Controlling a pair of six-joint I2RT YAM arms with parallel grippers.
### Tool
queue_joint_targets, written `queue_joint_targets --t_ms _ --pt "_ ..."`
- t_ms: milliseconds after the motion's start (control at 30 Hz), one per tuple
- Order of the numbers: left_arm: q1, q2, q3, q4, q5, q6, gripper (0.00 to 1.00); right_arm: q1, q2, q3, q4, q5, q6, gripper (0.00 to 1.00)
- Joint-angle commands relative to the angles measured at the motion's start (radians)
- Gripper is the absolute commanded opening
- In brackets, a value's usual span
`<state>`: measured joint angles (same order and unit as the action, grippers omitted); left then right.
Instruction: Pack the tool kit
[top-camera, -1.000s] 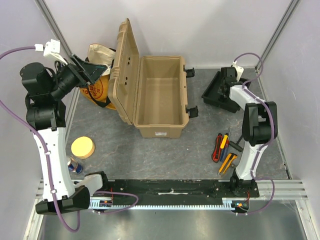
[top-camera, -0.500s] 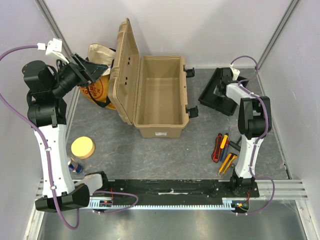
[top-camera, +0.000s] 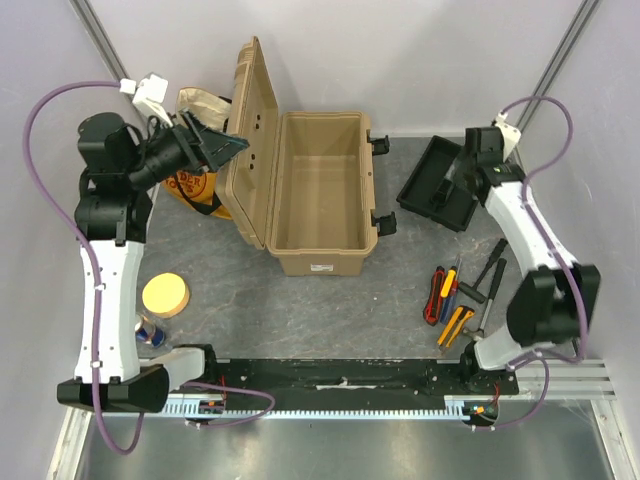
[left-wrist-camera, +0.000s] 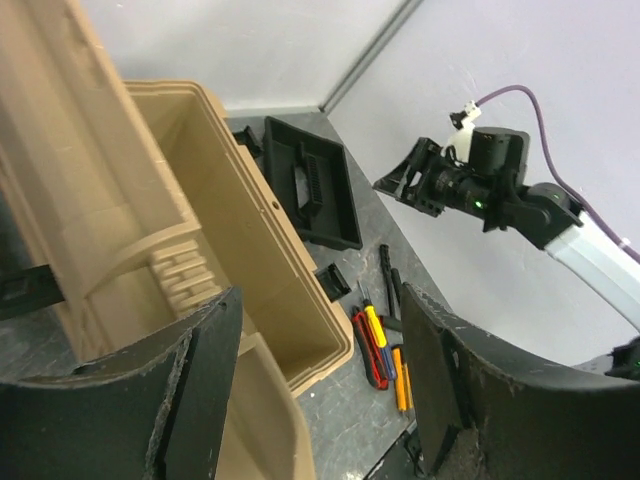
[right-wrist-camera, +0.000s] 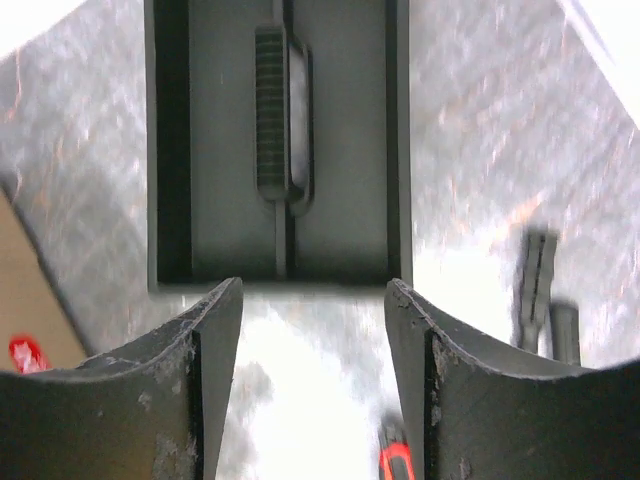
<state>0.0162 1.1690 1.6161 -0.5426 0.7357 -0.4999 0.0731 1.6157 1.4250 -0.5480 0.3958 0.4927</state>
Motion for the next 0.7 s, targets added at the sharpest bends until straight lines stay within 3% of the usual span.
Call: queue_joint_targets --t_ms 0,167,333,400,667 --pt "-0.077 0.015 0.054 -0.014 -0.022 0.083 0.7 0.025 -0.198 -0.226 -0.121 -0.106 0.064 0.63" --pt "-0.137 0.034 0.065 -0.033 -0.042 0.106 0.7 0.043 -0.371 -0.425 -0.188 -0.152 0.122 0.62" --pt "-0.177 0.032 0.071 -0.048 -0.068 0.123 0.7 0.042 -0.461 -0.564 -0.207 -0.04 0.152 0.64" --pt "-0.185 0.029 0.067 -0.054 -0.085 0.116 0.7 0.031 -0.488 -0.598 -0.208 0.067 0.147 0.68" --pt "-0.24 0.032 0.067 -0.059 -0.114 0.087 0.7 -0.067 -0.494 -0.64 -0.192 0.135 0.15 0.8"
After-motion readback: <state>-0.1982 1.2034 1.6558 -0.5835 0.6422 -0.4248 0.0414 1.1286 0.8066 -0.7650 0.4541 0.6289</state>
